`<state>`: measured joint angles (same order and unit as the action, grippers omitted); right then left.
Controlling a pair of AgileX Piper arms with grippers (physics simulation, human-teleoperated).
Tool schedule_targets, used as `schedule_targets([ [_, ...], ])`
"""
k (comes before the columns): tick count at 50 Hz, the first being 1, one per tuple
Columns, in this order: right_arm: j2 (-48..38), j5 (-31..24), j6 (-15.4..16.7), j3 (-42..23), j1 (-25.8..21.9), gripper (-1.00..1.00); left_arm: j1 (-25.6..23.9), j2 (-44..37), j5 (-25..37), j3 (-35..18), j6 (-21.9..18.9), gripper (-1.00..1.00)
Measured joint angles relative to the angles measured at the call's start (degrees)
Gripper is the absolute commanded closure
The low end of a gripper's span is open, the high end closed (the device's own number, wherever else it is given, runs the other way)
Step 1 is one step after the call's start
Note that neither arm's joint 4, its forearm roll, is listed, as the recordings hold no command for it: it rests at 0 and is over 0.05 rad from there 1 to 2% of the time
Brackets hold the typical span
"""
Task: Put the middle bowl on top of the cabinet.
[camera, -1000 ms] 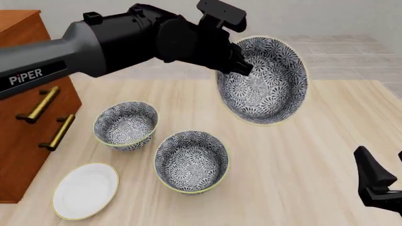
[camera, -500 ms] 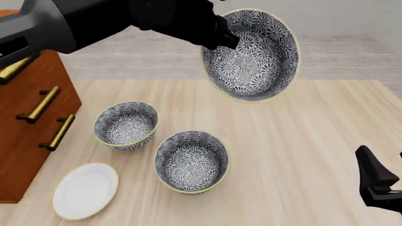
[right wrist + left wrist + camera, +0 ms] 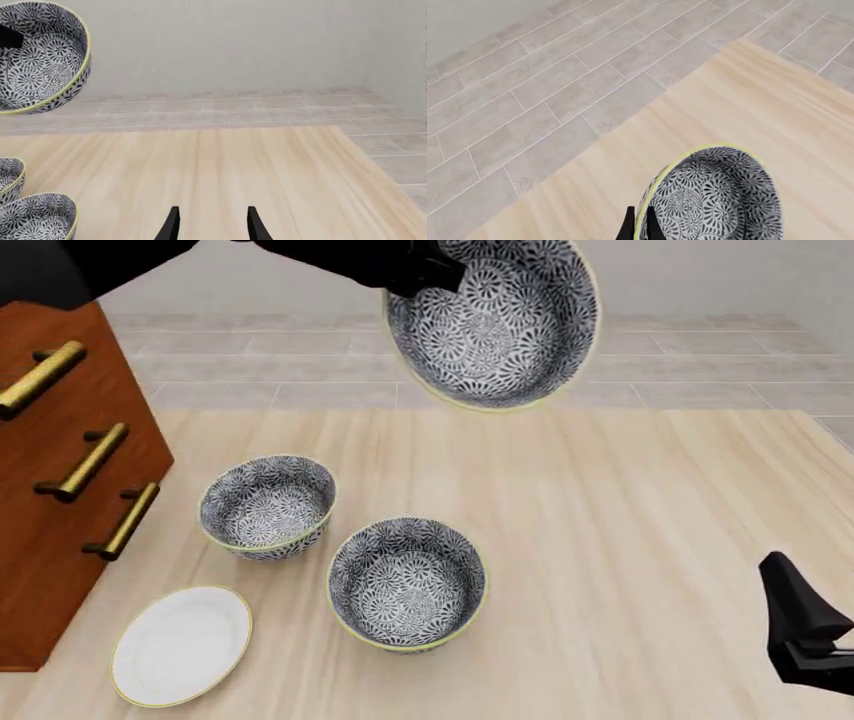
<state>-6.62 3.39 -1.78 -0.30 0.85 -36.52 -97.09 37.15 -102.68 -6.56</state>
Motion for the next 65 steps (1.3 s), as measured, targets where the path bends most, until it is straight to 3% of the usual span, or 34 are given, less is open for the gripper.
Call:
schedule_targets([
  [44, 2.9, -3.3, -0.4, -1.2, 0.4, -1.00, 6.3, 6.4, 4.0, -4.9, -1.5, 1.00],
  [65, 2.5, -3.0, -0.4, -1.4, 0.4, -1.00, 12.5, 8.8, 4.5, -4.9, -2.6, 1.00],
])
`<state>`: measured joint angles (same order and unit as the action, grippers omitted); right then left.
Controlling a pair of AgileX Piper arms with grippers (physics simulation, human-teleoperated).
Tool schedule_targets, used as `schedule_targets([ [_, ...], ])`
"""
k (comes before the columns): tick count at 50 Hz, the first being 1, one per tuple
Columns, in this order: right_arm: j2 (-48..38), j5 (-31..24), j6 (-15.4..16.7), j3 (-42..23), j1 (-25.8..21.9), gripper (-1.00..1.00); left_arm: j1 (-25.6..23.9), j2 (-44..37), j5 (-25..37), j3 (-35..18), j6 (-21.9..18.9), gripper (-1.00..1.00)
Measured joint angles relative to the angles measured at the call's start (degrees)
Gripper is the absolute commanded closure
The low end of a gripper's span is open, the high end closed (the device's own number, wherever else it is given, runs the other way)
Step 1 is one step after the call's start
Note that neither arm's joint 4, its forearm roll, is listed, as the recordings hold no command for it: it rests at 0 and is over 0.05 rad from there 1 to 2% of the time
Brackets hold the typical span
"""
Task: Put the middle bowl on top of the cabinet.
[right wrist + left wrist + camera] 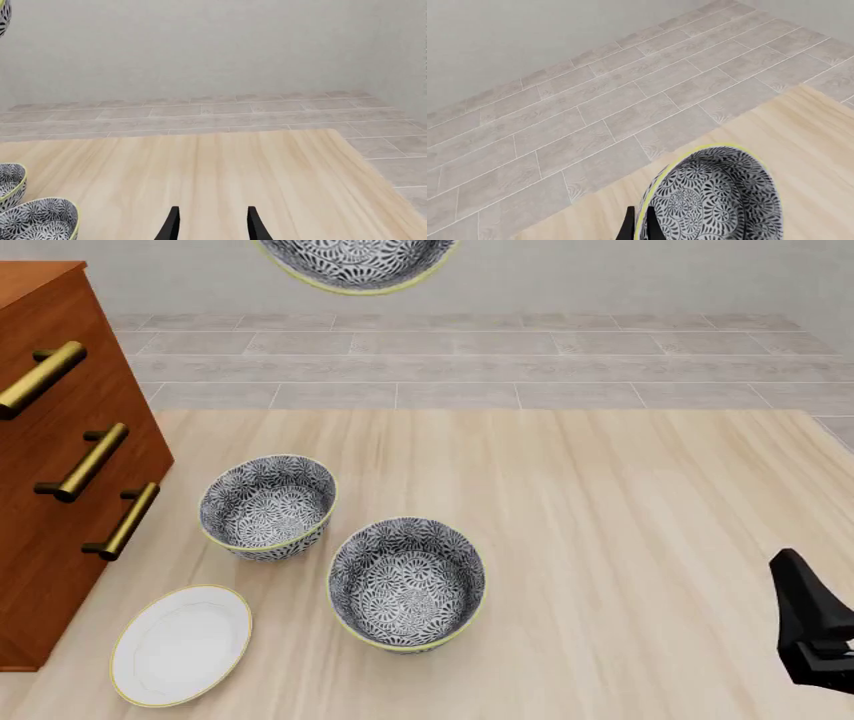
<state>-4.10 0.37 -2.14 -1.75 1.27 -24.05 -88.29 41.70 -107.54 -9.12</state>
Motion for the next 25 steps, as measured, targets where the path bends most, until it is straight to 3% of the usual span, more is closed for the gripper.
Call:
schedule_targets([
  [25, -0.1, -0.1, 0.1, -0.1, 0.0, -1.00, 6.5, 2.3, 0.6, -0.1, 0.6, 1.00],
])
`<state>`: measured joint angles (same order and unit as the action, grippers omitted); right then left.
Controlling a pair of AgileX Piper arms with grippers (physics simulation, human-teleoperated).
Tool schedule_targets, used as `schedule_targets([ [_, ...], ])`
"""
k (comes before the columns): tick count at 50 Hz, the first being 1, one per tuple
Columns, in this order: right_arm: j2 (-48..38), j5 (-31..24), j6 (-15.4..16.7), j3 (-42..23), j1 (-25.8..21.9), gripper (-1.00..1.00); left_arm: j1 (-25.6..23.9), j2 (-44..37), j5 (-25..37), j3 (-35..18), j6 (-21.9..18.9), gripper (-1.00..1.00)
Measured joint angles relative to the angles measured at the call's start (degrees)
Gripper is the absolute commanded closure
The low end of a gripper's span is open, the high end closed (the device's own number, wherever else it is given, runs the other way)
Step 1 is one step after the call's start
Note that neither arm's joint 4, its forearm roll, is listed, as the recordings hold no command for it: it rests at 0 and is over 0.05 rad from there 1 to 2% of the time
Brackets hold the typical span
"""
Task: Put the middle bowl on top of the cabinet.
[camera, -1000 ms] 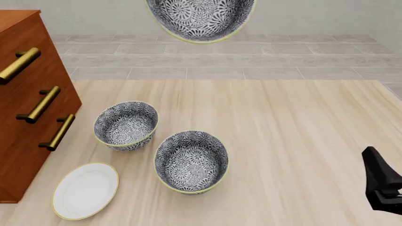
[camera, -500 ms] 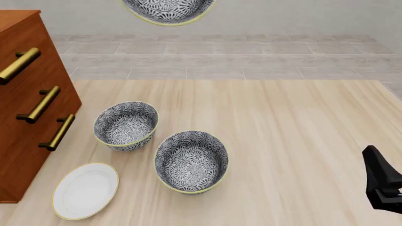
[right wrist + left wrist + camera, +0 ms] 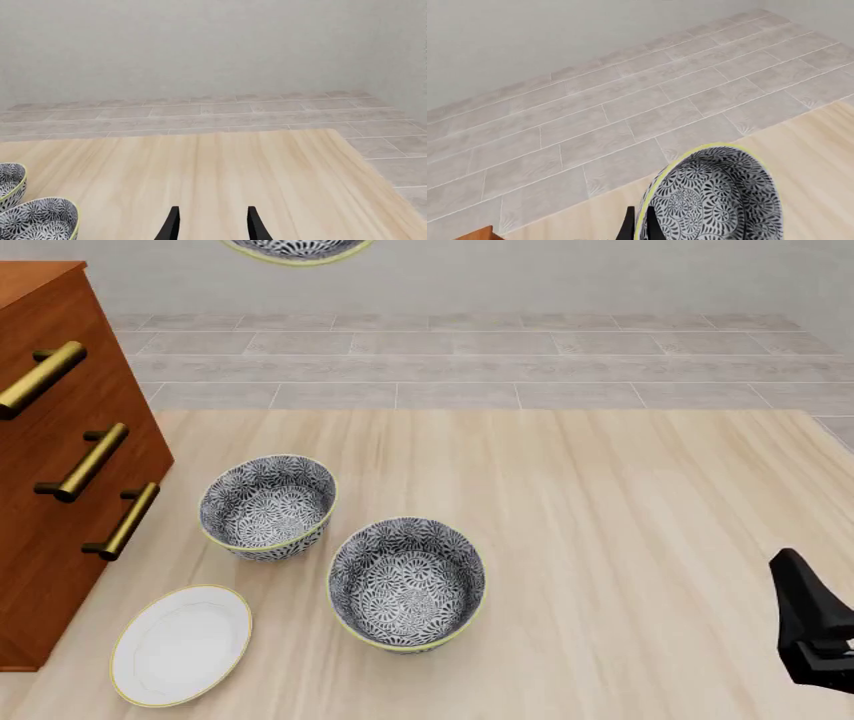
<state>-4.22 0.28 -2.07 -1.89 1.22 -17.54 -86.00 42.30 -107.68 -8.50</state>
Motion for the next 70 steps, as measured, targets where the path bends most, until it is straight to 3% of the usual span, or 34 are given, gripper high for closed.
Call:
schedule_targets([
  [36, -0.5, 0.3, -0.1, -0.1, 0.0, -1.00, 8.5, 1.6, 2.1, -1.8, 5.6, 1.00],
  [70, -0.9, 0.5, 0.0, 0.0, -0.2, -1.00, 17.0, 5.2, 2.2, 1.7, 11.8, 1.00],
])
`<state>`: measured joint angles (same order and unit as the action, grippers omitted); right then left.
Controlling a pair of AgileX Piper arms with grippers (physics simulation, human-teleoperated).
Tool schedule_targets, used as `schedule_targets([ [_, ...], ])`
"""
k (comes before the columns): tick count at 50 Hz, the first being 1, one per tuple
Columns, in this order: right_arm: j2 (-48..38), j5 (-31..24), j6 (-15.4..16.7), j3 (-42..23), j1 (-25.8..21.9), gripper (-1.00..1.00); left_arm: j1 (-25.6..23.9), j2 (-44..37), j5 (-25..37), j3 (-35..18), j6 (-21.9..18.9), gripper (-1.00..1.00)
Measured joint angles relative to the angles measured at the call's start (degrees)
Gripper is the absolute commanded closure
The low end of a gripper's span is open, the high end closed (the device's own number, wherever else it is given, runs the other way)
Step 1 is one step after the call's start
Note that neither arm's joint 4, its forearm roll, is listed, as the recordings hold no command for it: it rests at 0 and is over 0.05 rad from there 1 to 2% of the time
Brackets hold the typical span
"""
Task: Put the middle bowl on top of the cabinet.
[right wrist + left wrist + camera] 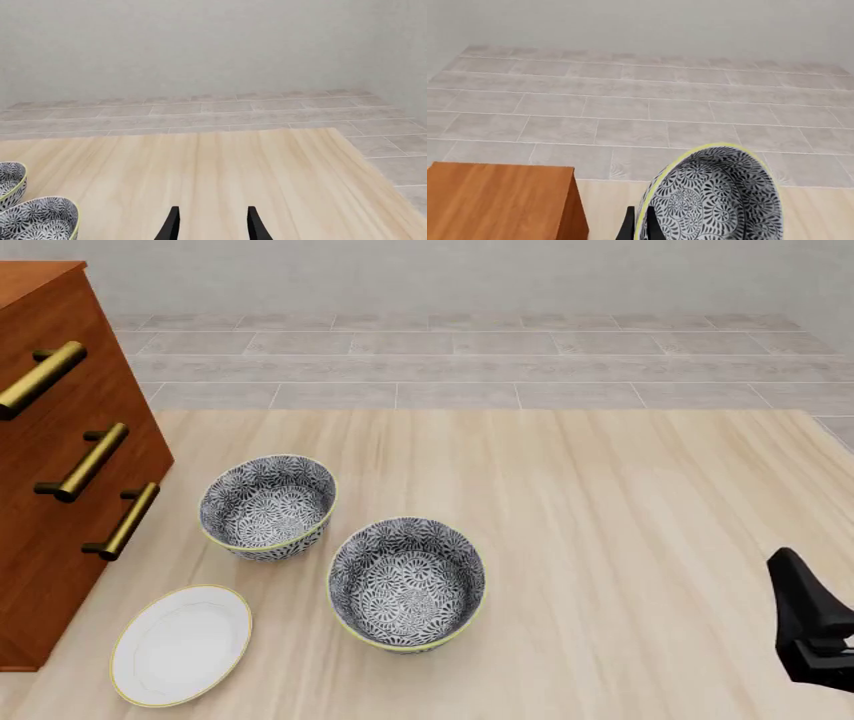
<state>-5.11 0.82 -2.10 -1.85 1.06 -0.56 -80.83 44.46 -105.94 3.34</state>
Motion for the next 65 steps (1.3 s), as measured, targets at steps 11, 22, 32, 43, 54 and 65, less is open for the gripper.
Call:
schedule_targets([
  [11, -0.1, 0.0, 0.1, -0.1, 0.0, -1.00, 2.1, 1.0, -0.1, 1.3, 1.7, 1.00],
  [22, 0.1, -0.2, 0.1, -0.2, -0.1, -1.00, 3.9, 1.7, 0.1, 1.9, 3.0, 1.00],
  [32, 0.2, -0.4, 0.2, -0.3, -0.2, -1.00, 5.8, 2.2, 0.5, 1.7, 4.4, 1.00],
  [43, 0.1, -0.3, 0.2, -0.2, -0.2, -1.00, 8.1, 2.8, 0.4, 2.5, 6.2, 1.00],
  [54, 0.0, -0.2, 0.2, -0.1, -0.4, -1.00, 11.0, 4.1, 0.4, 4.3, 7.8, 1.00],
  [65, 0.9, -1.3, 0.3, -0.2, -0.6, -1.00, 13.4, 5.7, 0.4, 6.4, 9.2, 1.00],
])
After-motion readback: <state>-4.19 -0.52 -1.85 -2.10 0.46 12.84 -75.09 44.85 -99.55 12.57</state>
